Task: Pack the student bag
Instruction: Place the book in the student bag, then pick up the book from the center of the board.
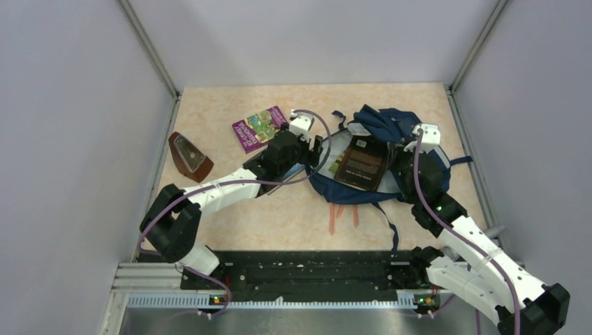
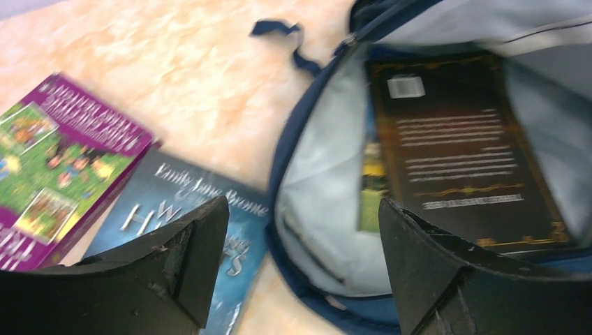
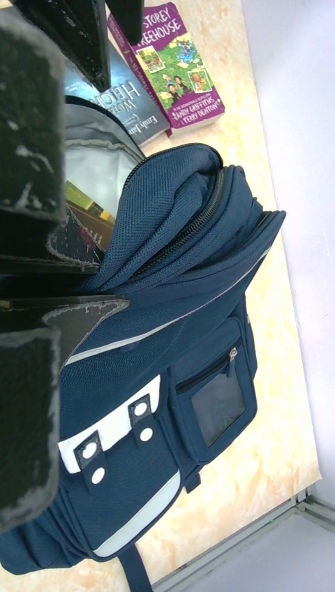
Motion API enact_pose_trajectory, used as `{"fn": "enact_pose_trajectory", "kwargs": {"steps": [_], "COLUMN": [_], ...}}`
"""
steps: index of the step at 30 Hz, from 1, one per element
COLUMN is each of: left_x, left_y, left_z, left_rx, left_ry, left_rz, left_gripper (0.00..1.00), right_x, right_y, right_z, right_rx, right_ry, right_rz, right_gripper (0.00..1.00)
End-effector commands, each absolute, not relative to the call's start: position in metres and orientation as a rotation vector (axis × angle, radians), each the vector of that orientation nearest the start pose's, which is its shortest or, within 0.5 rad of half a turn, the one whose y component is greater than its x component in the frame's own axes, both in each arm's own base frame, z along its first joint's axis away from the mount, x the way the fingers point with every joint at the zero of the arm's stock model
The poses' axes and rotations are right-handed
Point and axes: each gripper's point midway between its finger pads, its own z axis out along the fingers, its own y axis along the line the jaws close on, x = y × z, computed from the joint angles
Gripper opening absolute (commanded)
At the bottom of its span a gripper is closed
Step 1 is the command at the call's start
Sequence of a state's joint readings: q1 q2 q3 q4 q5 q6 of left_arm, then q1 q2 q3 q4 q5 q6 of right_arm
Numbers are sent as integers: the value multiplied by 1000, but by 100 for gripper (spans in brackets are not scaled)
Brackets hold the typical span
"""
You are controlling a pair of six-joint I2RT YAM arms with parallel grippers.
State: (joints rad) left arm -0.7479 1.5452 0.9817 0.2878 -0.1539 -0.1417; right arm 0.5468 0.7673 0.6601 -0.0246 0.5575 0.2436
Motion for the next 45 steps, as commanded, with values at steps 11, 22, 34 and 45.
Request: {"fn": "enact_pose_trajectory", "kwargs": {"steps": [11,22,34,45], "left_x": [416,424,413,376], "left_y": [-160,-102,-115,-134], "left_z": [118,65,41,40], "left_rx": [91,-98,-133,-178], "left_ry": [2155,2334,2475,2495], "left_rz": [-218,-229,-351,-542], "left_gripper": [82,82,79,76], "right_x": [296,295,296,281], "right_y": [76,74,74,81], "right_z": [316,314,308,288], "right_rx": [261,261,261,194], "right_ry": [1490,1495,1507,1626], "right_rz": [213,198,192,224], "right_gripper": [0,0,0,61]}}
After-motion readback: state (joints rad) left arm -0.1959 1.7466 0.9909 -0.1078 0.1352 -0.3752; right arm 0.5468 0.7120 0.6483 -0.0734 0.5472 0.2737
